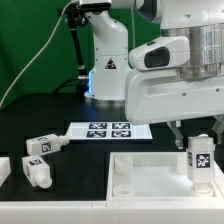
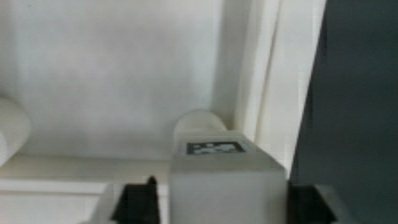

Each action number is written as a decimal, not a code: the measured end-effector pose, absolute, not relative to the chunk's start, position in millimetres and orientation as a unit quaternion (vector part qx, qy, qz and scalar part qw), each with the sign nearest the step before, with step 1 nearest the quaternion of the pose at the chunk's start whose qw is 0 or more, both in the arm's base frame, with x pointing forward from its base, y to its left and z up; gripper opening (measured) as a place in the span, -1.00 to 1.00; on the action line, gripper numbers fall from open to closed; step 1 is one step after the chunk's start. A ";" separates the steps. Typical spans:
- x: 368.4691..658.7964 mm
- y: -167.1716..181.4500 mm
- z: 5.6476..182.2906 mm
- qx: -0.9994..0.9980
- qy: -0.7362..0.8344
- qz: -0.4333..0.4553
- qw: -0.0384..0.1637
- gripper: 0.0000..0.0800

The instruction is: Assemble one leg

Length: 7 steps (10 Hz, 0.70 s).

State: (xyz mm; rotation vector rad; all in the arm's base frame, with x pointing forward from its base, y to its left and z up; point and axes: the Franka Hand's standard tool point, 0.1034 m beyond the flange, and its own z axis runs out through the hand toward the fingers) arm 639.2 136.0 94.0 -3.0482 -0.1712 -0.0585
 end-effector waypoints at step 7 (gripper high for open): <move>638.1 142.1 93.9 -0.992 0.111 -0.007 0.063 -0.30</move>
Offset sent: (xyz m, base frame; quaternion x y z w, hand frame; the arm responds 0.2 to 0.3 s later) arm 0.0000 0.0000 0.0000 0.0000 0.0000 0.0000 1.0000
